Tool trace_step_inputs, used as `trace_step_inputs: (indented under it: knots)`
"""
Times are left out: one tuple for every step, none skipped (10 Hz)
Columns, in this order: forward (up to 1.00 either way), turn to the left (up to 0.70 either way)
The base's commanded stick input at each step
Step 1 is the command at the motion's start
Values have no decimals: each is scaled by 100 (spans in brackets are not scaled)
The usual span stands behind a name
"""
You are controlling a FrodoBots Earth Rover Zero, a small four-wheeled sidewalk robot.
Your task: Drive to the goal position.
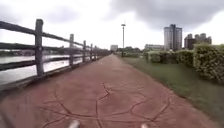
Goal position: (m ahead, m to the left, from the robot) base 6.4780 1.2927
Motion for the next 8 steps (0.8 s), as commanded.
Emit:
trace_step_inputs:
  knots:
    - [70, 0]
    - [70, 0]
    - [70, 0]
    - [70, 0]
    - [70, 0]
    - [70, 0]
    - [70, 0]
    - [70, 0]
